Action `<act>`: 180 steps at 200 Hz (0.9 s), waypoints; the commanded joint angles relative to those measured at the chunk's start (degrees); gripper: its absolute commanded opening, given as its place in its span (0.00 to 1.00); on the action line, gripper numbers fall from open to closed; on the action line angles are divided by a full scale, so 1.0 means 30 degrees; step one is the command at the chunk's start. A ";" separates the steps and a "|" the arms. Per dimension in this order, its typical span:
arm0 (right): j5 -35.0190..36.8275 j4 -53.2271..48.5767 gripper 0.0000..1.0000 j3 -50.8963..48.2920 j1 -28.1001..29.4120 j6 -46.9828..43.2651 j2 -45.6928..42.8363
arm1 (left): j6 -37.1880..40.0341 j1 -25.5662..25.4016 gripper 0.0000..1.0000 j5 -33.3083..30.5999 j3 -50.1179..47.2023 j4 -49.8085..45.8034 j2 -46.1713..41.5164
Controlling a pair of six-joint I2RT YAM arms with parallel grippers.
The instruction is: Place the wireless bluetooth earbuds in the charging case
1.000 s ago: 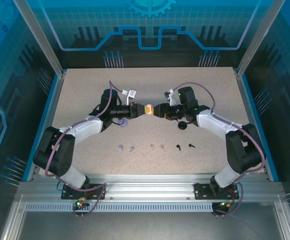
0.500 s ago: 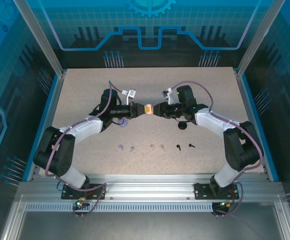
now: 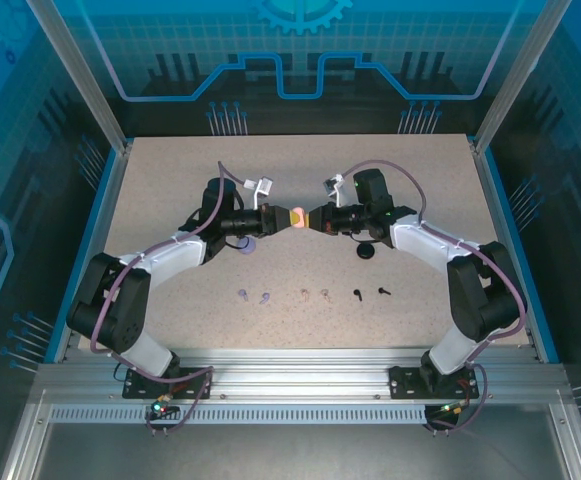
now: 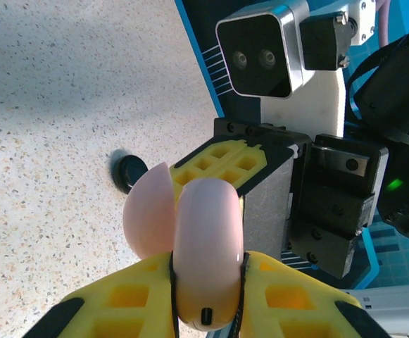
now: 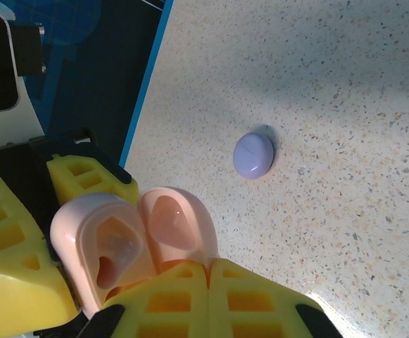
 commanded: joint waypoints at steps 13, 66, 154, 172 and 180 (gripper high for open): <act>0.1479 -0.2435 0.00 0.1103 -0.0076 -0.0813 -0.0196 | 0.0522 -0.0281 0.64 -0.0538 0.0429 -0.0409 -0.0807; 0.4792 -0.8258 0.00 0.3826 -0.0505 -0.4200 0.0104 | 0.3643 0.0187 0.99 -0.1733 0.1810 -0.4889 -0.2474; 0.9531 -1.3993 0.00 0.9620 -0.0477 -1.0588 0.1428 | 0.9113 0.1030 0.99 -0.5384 0.4808 -1.0586 -0.3132; 0.9855 -1.4171 0.00 1.0113 -0.0353 -1.1934 0.1506 | 1.0359 0.1409 0.99 -0.3522 0.6286 -1.2393 -0.2379; 0.9918 -1.4301 0.00 1.0344 -0.0253 -1.2643 0.1601 | 1.1049 0.1474 0.99 -0.2615 0.6814 -1.3198 -0.1972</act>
